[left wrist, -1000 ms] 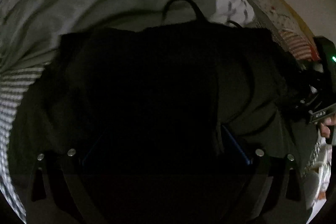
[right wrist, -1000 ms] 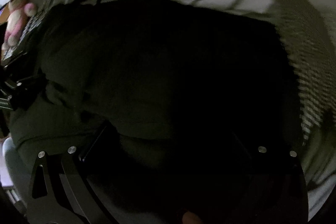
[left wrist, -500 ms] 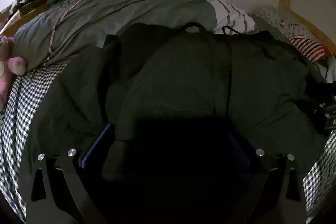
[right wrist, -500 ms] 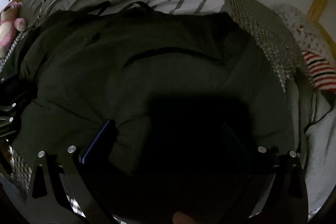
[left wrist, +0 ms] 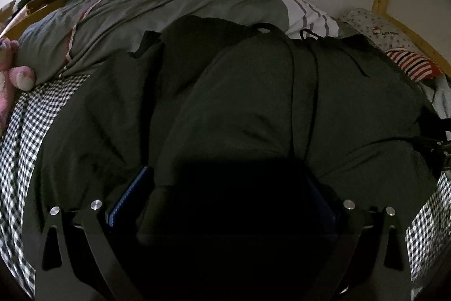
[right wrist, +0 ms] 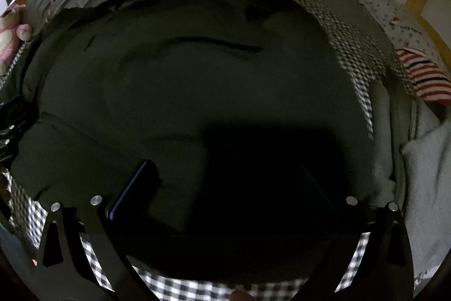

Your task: Fold large clothes

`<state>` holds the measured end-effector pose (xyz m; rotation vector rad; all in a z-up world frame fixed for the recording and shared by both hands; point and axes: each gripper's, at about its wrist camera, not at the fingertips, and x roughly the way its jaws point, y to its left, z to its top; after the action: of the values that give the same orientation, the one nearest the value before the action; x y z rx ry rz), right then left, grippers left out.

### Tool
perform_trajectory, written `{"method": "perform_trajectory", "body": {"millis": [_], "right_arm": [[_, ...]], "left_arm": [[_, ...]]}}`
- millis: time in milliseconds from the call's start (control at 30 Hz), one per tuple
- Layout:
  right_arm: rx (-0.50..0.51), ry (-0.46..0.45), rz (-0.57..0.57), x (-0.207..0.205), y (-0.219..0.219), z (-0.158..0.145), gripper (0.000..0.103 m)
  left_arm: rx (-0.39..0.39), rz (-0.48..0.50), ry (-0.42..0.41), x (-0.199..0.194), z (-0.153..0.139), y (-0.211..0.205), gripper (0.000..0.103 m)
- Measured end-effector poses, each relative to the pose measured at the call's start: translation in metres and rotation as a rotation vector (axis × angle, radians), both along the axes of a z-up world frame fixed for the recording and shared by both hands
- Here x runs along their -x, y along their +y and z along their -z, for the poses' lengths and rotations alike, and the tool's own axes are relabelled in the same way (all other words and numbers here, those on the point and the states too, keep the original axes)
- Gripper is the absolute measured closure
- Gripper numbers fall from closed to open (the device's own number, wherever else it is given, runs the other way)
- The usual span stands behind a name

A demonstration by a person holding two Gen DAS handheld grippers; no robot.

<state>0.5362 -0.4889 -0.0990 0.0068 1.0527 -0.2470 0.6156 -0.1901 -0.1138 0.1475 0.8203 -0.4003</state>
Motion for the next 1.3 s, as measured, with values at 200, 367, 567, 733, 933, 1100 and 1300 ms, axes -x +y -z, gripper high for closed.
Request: {"method": "perform_trajectory", "body": {"millis": [200,367,567,733,933,1100,1300], "right_arm": [[-0.007,0.004,0.047,0.026,-0.019,0.001,0.003],[-0.074,-0.006,0.152,0.049,-0.048,0.003,0.003],[-0.389,-0.192,0.316,0.119,-0.080,0.004,0.003],[-0.861,-0.262,0.301,0.145,-0.083,0.054,0.003],[-1.091,-0.418,0.345,0.139,-0.079,0.080,0.003],[-1.164,-0.432,0.407,0.118,-0.080,0.088,0.003],[-1.349,-0.579,0.490,0.109,-0.098,0.096,0.003]], "left_arm": [[-0.003,0.003,0.005,0.014,-0.001,0.009,0.004],[-0.004,-0.003,0.006,0.022,-0.001,0.015,0.004],[0.000,-0.030,-0.020,0.034,-0.005,0.019,0.004],[0.127,-0.015,-0.108,0.081,-0.023,0.036,0.004],[0.212,-0.015,-0.121,0.104,-0.032,0.047,0.004],[0.337,-0.062,-0.128,0.062,-0.077,0.033,0.004],[0.106,-0.054,0.153,-0.016,-0.010,-0.044,0.004]]}}
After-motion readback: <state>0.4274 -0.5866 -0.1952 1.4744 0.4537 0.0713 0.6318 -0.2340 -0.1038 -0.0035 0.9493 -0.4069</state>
